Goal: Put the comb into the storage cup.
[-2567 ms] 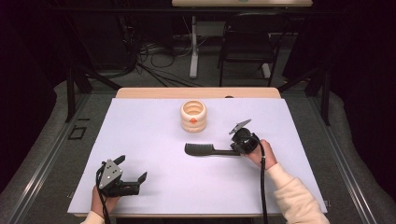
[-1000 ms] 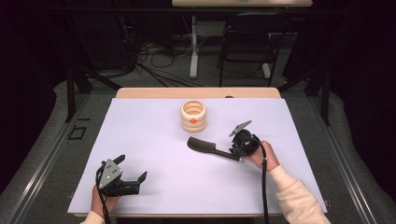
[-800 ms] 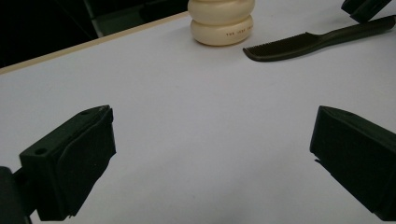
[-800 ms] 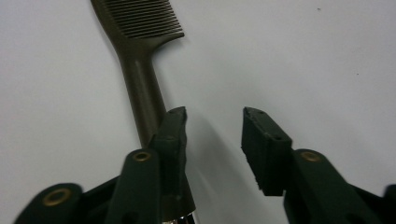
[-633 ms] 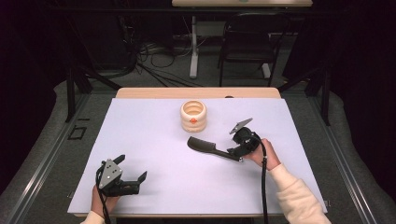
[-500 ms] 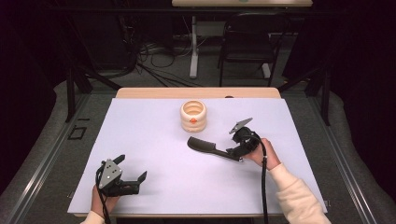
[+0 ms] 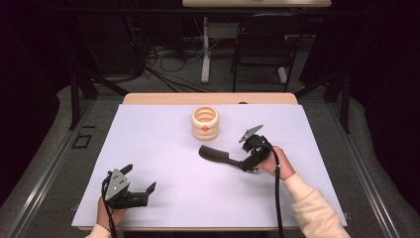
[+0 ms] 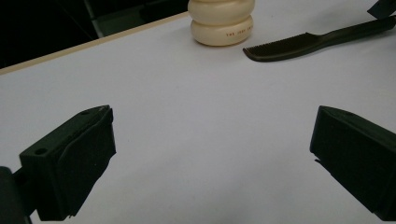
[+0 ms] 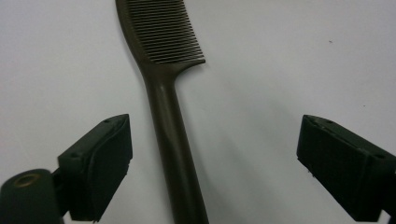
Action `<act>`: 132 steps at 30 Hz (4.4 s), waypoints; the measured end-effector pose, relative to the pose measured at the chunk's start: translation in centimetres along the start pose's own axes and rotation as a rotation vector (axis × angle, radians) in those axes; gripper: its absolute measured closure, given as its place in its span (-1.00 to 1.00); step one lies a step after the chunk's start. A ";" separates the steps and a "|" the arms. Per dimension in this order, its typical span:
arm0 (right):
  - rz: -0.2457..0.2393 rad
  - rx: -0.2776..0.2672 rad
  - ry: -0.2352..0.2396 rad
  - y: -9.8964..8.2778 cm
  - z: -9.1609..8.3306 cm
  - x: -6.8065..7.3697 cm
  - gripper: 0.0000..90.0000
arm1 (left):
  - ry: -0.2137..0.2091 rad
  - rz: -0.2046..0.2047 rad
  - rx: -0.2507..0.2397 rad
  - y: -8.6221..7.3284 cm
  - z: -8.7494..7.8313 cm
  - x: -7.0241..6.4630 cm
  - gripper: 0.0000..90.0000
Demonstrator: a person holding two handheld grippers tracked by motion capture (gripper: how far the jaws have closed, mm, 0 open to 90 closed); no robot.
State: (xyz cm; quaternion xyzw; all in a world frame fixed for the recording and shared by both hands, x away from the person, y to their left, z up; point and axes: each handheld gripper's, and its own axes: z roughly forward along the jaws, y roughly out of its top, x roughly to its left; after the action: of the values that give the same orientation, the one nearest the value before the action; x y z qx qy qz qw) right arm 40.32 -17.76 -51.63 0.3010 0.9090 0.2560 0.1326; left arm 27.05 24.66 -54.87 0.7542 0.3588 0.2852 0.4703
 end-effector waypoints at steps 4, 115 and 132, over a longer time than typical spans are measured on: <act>-0.017 0.006 0.009 0.3 0.2 0.2 -0.97 | -0.001 -0.001 0.001 0.0 0.0 0.0 -1.00; -0.170 0.078 0.101 3.2 -0.1 2.3 0.60 | -0.001 -0.007 0.003 0.0 0.0 0.1 -1.00; -0.133 0.005 0.100 2.6 -1.1 1.6 0.60 | 0.003 -0.004 -0.002 0.0 0.0 0.1 -1.00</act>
State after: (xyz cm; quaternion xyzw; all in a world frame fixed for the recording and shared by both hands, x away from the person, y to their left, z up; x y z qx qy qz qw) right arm 39.89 -15.44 -49.49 0.2272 0.9331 0.2591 0.1028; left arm 27.14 24.76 -54.86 0.7528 0.3606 0.2856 0.4709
